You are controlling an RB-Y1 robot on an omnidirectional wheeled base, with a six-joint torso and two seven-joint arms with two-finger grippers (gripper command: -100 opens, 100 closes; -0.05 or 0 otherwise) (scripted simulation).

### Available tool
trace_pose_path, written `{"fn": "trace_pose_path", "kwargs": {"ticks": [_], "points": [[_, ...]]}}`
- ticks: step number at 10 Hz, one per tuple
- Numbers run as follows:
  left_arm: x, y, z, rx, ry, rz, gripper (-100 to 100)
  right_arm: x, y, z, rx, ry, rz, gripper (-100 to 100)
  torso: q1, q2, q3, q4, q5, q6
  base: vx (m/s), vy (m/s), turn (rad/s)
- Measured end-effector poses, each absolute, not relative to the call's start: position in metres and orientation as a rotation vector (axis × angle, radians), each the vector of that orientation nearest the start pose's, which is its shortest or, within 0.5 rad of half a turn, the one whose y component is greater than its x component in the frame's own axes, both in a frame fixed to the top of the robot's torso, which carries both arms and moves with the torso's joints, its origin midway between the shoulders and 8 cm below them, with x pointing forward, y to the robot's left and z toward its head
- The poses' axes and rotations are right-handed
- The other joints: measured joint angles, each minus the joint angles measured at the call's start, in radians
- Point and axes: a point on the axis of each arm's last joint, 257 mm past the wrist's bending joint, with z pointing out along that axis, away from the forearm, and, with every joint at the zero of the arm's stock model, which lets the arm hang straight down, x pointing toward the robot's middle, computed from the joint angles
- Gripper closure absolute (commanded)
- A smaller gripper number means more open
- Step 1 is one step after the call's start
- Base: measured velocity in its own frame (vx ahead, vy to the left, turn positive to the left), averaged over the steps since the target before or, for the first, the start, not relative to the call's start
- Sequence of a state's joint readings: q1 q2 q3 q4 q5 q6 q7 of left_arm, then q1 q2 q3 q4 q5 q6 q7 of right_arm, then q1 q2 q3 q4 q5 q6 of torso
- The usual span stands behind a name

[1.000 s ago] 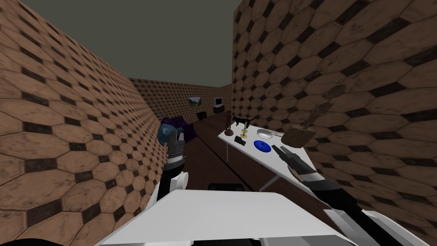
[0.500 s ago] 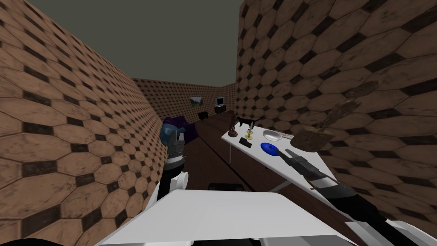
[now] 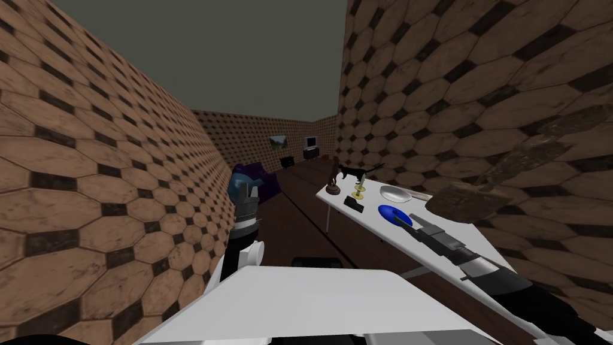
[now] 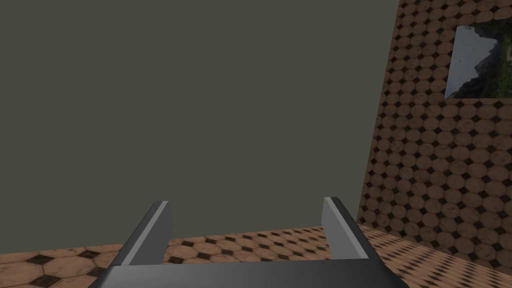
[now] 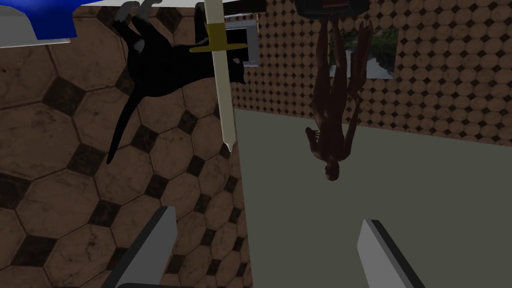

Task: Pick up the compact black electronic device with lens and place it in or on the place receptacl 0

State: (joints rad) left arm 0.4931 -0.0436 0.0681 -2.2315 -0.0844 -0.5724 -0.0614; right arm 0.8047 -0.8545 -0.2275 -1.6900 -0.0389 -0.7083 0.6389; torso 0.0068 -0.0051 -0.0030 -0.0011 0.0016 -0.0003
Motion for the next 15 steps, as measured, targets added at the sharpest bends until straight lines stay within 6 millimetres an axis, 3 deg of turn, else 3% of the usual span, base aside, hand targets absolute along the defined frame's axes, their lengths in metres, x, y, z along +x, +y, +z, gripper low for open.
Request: {"fn": "trace_pose_path", "kwargs": {"ticks": [15], "points": [[0.339,0.294,0.018,-0.581,0.621,-1.134,0,0.228,-0.529,-0.232,-0.497,1.898,0.078,-100,-0.003,0.000,0.000,0.000,0.000,0.000,0.094,0.079,0.058]]}}
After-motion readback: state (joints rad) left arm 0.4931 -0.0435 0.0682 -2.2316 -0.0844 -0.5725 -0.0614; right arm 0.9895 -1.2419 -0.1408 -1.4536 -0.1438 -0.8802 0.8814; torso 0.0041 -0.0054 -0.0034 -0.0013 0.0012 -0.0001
